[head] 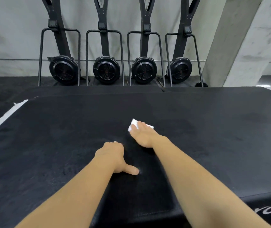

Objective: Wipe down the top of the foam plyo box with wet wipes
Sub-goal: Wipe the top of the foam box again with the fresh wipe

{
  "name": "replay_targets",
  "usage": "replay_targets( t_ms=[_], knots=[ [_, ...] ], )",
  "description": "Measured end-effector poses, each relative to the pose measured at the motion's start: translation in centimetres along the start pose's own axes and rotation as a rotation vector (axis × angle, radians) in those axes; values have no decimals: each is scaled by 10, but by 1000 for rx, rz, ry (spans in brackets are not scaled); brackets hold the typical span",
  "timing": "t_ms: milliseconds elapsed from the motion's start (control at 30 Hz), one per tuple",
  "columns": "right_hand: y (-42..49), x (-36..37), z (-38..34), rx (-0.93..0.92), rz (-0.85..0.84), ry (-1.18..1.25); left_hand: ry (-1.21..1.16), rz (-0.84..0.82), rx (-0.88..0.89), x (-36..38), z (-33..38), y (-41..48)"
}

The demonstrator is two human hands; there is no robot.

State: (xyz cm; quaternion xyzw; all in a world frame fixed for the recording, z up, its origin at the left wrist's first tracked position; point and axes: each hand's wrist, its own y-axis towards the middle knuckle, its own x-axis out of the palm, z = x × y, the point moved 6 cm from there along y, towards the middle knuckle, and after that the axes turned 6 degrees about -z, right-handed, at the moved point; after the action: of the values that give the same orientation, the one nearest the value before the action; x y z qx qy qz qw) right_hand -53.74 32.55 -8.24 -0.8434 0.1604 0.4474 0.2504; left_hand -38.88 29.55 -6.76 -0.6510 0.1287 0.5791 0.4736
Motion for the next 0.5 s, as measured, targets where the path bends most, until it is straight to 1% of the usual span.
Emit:
replay_targets(
  t_ms=[67,167,267,333,400,500],
  knots=[
    [-7,-16,30,61,28,-50,-3,-11,-5,1,-1,2],
    [-24,-41,71,169,89,-16,-9,-11,-11,1,-2,2],
    [-37,-57,102,302,91,-25,4,-28,-10,0,0,2],
    [-37,-58,112,358,73,-54,-2,-60,-28,-1,1,2],
    [-33,-53,113,389,73,-140,-34,-77,-55,-4,1,2],
    [-26,-47,102,386,117,-268,-29,-68,-69,-9,4,5]
  ],
)
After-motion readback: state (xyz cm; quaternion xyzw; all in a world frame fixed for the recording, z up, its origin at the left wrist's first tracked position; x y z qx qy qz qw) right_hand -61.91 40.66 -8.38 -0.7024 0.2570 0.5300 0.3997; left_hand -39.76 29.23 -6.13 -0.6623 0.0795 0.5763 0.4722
